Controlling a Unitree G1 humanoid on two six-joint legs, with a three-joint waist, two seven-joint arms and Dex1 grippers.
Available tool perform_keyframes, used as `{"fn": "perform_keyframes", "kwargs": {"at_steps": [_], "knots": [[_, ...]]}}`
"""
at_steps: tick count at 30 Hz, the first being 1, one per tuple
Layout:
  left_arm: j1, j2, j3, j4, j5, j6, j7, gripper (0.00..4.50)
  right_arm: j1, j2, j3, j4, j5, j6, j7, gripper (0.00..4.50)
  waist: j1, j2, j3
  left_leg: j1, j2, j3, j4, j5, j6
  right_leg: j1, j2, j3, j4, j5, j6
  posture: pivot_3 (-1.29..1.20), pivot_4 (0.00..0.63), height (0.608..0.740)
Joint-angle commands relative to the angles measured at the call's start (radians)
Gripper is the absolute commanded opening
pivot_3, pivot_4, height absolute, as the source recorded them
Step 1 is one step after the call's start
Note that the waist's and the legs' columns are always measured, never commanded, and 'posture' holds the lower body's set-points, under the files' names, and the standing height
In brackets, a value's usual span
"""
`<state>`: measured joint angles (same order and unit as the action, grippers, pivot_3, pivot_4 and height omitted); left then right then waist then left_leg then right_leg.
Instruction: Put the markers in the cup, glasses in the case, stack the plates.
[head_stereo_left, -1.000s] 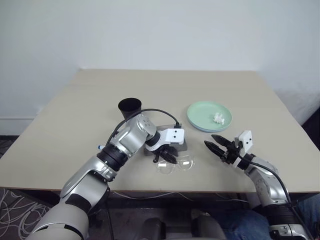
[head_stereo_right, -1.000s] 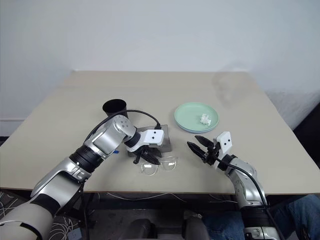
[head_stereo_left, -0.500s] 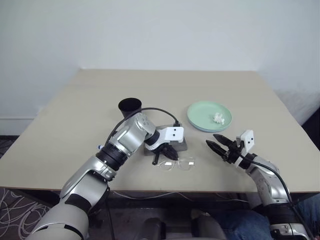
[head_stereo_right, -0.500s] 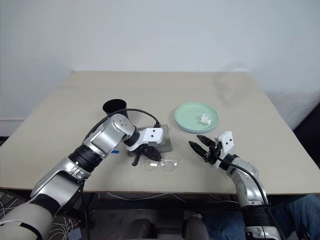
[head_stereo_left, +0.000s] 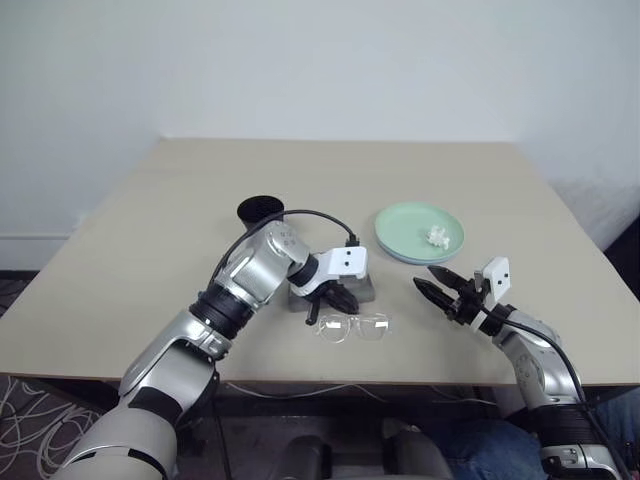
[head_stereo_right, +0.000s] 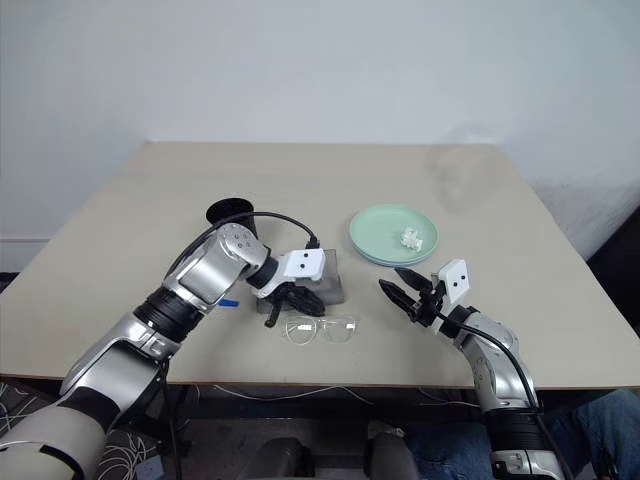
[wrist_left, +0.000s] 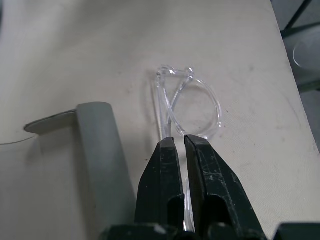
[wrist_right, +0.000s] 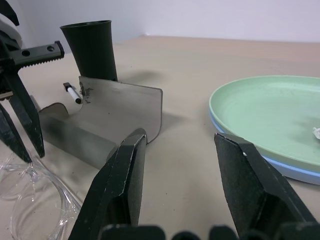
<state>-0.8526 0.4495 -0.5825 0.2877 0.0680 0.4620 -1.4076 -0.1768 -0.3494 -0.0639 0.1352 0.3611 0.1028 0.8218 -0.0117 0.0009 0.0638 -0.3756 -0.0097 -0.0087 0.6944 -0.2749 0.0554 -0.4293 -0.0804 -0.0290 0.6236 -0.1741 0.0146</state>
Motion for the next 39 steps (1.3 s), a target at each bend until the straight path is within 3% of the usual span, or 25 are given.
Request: {"fn": "perform_keyframes", "kwargs": {"at_steps": [1, 6, 7, 12, 22, 24, 39], "knots": [[-0.006, 0.000, -0.017, -0.003, 0.025, -0.039, 0.001, 0.21, -0.011, -0.001, -0.012, -0.039, 0.013, -0.008, -0.008, 2.38, 0.000, 0.000, 0.000, 0.000, 0.000, 0.000, 0.000, 0.000, 0.000, 0.000, 0.000, 0.000, 0.000, 0.000, 0.000, 0.00, 0.000, 0.721], [-0.004, -0.004, -0.026, 0.004, 0.029, -0.056, -0.001, 0.21, -0.002, 0.001, -0.007, -0.039, 0.008, -0.012, -0.018, 2.38, 0.000, 0.000, 0.000, 0.000, 0.000, 0.000, 0.000, 0.000, 0.000, 0.000, 0.000, 0.001, 0.000, 0.000, 0.000, 0.00, 0.000, 0.721], [-0.004, -0.005, -0.027, 0.007, 0.031, -0.058, 0.000, 0.56, -0.001, 0.001, -0.007, -0.039, 0.007, -0.013, -0.019, 2.38, 0.000, 0.000, 0.000, 0.000, 0.000, 0.000, 0.000, 0.000, 0.000, 0.000, 0.001, 0.002, 0.000, 0.000, 0.000, 0.00, 0.000, 0.721], [-0.003, 0.001, -0.040, 0.021, 0.052, -0.084, -0.001, 0.56, 0.004, 0.002, -0.004, -0.039, 0.006, -0.016, -0.026, 2.38, 0.000, 0.000, 0.000, 0.000, 0.000, 0.001, 0.002, 0.000, 0.000, 0.001, 0.010, 0.015, 0.000, 0.000, 0.000, 0.00, 0.000, 0.721], [-0.001, 0.000, -0.053, 0.042, 0.084, -0.118, -0.007, 0.56, 0.002, 0.011, 0.002, -0.016, -0.005, -0.041, -0.029, 2.38, 0.000, 0.000, 0.000, 0.000, 0.001, 0.000, 0.003, 0.000, 0.000, 0.001, 0.012, 0.018, 0.000, 0.000, 0.000, 0.00, 0.000, 0.721], [-0.001, 0.000, -0.055, 0.044, 0.089, -0.122, -0.008, 0.02, 0.002, 0.012, 0.002, -0.010, -0.007, -0.047, -0.028, 2.38, -0.001, 0.000, 0.000, 0.000, 0.001, 0.000, 0.003, 0.000, 0.000, 0.001, 0.013, 0.018, 0.000, 0.000, 0.000, 0.00, 0.000, 0.721], [-0.039, -0.013, 0.018, 0.053, 0.028, -0.102, -0.037, 0.02, -0.028, 0.018, 0.005, 0.043, -0.013, -0.078, -0.036, 2.38, -0.002, 0.000, 0.000, 0.000, 0.001, -0.001, 0.003, 0.000, 0.000, 0.001, 0.014, 0.018, 0.001, 0.000, 0.000, 0.00, 0.000, 0.721]]}}
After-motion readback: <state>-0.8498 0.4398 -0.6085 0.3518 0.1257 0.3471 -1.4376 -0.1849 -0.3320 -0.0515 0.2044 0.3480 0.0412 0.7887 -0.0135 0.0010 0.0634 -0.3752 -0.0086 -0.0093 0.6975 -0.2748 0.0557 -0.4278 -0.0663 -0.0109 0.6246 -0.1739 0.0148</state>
